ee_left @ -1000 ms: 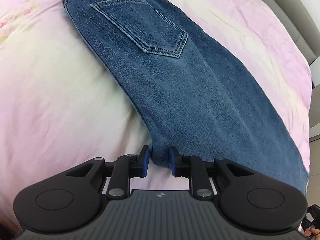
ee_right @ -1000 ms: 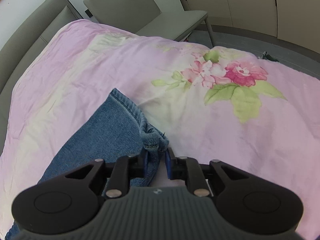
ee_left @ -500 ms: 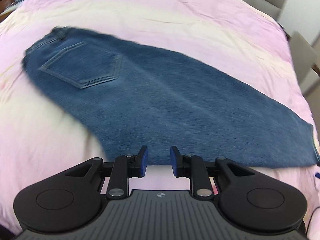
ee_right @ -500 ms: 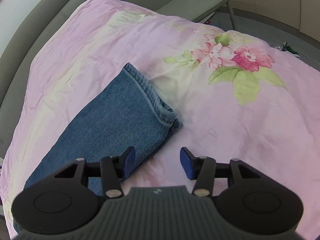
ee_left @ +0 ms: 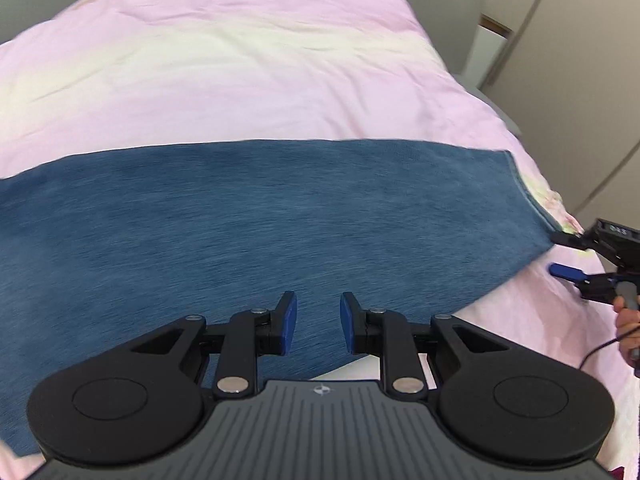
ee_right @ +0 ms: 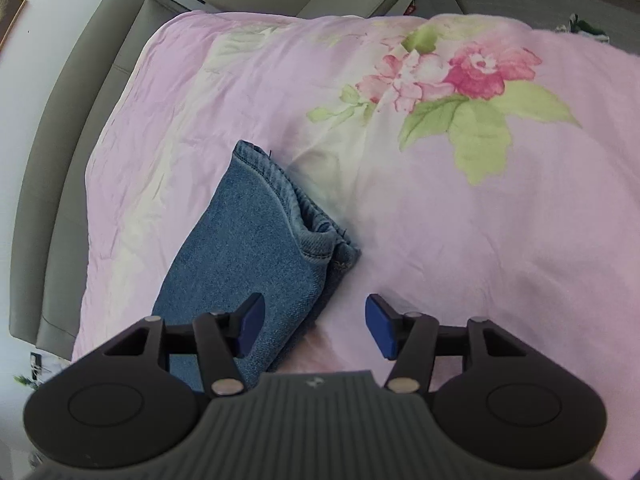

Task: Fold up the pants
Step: 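Close the right gripper on the folded leg hems, then lift the hems with the right gripper and carry them toward the waistband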

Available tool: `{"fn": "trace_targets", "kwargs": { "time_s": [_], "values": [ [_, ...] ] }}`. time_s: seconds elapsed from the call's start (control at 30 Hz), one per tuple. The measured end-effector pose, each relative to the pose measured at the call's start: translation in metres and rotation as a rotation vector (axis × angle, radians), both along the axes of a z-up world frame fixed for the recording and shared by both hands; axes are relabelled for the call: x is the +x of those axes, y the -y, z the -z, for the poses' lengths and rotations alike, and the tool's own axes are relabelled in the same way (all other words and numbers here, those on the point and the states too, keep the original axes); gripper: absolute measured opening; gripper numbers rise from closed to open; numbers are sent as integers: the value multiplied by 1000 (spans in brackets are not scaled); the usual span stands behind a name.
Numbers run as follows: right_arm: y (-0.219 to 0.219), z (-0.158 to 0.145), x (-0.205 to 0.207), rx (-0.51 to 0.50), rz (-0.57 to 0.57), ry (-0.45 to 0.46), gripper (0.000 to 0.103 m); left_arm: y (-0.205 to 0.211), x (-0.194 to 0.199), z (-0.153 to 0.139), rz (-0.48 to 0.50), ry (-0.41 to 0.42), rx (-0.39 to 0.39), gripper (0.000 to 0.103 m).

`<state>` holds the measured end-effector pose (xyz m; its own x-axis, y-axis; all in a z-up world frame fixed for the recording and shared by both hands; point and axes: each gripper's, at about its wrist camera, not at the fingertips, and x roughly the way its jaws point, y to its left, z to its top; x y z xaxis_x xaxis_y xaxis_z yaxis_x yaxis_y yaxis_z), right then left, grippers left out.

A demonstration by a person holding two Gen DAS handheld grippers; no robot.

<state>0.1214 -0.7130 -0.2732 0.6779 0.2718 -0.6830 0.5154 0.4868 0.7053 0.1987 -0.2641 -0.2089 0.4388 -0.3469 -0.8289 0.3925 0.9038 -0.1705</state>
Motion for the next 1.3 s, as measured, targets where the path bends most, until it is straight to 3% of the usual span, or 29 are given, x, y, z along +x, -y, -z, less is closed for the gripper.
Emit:
{"fn": "trace_targets", "kwargs": {
  "time_s": [0.2,0.37,0.6,0.63,0.8,1.0,1.13,1.23,1.3],
  "values": [
    [-6,20,23,28,-5,-5,49,52,15,28,137,-18,5,26],
    [-6,36,32,52,47,1,40,69,23,47,232,-37,84,25],
    [-5,38,31,50,91,41,14,68,25,55,309,-63,103,25],
    [-4,31,30,44,89,60,9,70,25,58,313,-62,113,24],
    [-18,-29,36,-59,-3,162,7,85,17,73,336,-24,164,21],
    [-75,-110,51,-222,-168,267,7,81,4,77,317,23,173,21],
    [-122,-155,56,-332,-270,322,7,64,-4,65,287,44,99,22],
    [-159,-187,64,-403,-339,367,8,31,-9,46,244,45,-2,22],
    [-189,-203,70,-451,-398,382,8,4,-13,30,215,68,-28,22]
  ]
}}
